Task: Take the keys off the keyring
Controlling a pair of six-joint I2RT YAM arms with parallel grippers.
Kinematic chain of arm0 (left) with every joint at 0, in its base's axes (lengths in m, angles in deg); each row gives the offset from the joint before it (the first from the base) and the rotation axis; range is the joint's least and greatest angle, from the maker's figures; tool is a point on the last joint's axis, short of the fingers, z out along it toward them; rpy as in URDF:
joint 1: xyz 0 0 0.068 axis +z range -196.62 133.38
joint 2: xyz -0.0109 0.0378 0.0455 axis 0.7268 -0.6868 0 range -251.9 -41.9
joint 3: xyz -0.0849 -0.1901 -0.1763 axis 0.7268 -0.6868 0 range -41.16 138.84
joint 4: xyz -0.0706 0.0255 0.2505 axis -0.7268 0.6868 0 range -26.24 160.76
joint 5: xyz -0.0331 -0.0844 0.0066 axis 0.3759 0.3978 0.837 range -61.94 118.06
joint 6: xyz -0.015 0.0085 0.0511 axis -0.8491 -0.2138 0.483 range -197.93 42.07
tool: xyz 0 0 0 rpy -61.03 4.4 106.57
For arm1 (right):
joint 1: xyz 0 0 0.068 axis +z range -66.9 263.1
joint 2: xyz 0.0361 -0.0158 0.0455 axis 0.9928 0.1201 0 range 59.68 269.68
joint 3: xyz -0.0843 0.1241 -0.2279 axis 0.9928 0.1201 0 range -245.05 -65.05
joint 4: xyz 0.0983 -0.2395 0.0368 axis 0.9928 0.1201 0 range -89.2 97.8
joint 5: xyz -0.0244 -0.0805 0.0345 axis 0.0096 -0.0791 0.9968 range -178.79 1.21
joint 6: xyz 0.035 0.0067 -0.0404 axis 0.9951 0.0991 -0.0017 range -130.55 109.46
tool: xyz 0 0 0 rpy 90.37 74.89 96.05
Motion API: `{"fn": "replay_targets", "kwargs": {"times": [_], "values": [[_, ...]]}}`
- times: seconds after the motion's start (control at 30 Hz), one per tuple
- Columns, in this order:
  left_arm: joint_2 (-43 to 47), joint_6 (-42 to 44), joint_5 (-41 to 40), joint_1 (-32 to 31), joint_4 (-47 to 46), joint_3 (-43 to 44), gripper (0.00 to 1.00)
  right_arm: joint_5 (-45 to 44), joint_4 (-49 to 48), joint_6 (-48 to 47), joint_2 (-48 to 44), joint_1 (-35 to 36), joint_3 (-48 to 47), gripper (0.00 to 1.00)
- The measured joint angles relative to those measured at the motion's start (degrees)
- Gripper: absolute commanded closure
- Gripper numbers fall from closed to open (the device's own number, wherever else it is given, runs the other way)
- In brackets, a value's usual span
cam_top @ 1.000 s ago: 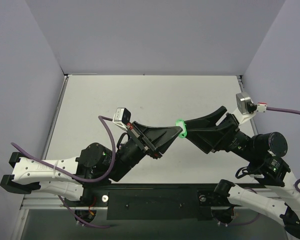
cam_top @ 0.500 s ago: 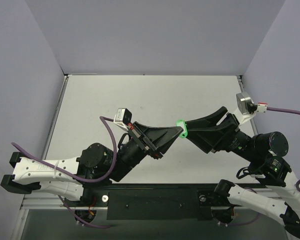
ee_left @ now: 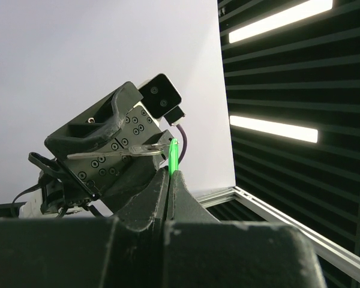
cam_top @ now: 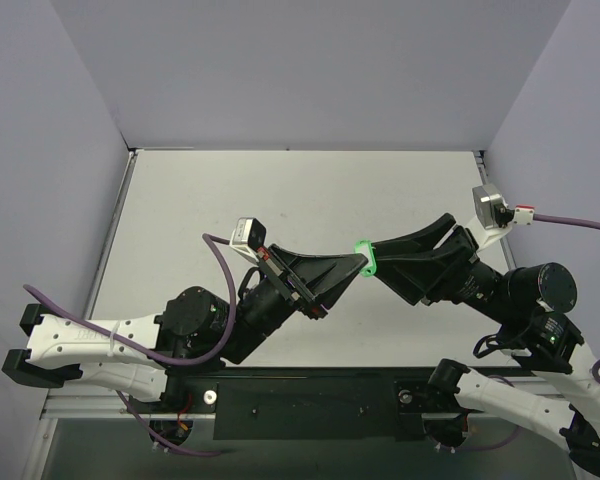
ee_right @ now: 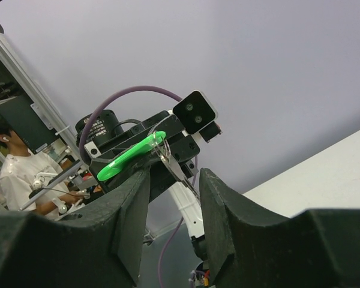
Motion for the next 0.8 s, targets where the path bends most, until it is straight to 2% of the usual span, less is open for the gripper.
{"fn": "replay_targets", "kwargs": {"times": [0.4, 0.53, 0.67, 0.8], "values": [[0.0, -1.44, -0.39, -0.31, 0.24, -0.37, 1.0, -0.59, 0.22, -0.9, 0.0, 0.0, -0.09, 0.68], [0.0, -1.79, -0.44, -0.5, 0.26, -0.68, 1.0, -0.83, 0.57, -0.98, 0.0, 0.0, -0.09, 0.76], [0.0, -2.08, -0.63, -0.59, 0.33, -0.83, 1.0, -0.81, 0.44, -0.94, 0.0, 0.02, -0.09, 0.89], [0.0, -2.25, -1.18, -0.59, 0.39, -1.07, 1.0, -0.81, 0.46, -0.94, 0.0, 0.04, -0.09, 0.92]]}}
